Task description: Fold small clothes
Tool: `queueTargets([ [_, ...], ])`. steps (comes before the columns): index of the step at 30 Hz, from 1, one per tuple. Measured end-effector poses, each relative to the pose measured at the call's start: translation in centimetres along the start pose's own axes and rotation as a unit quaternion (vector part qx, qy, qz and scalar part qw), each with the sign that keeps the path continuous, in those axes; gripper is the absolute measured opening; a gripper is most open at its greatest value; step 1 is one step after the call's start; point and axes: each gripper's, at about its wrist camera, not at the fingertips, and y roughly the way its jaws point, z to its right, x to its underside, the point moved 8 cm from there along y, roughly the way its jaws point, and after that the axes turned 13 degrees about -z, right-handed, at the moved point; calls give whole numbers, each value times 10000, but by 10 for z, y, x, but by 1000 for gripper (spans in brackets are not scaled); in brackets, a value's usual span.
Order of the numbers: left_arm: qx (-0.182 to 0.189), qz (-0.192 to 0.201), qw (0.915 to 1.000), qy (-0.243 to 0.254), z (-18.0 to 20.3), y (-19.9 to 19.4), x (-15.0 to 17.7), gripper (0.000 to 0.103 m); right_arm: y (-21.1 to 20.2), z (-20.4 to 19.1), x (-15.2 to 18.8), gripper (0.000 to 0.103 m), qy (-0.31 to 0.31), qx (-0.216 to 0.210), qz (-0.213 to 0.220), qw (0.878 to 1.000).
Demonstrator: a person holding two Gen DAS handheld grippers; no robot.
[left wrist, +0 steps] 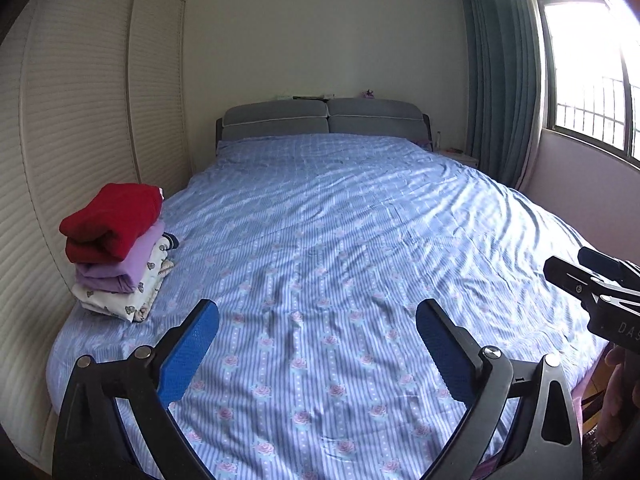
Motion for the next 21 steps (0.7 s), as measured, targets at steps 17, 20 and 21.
queueTargets([
  [17,-154,-117,9998,-93,-9,15,22,103,2,6,29,86,-39,534,114,9985],
  [20,-161,-68,9998,-39,-4,15,23,103,0,10,31,87,29,516,154,9985],
  [21,-150,-76,9999,-30,-3,16,24,103,0,10,31,87,-17,536,139,9985],
])
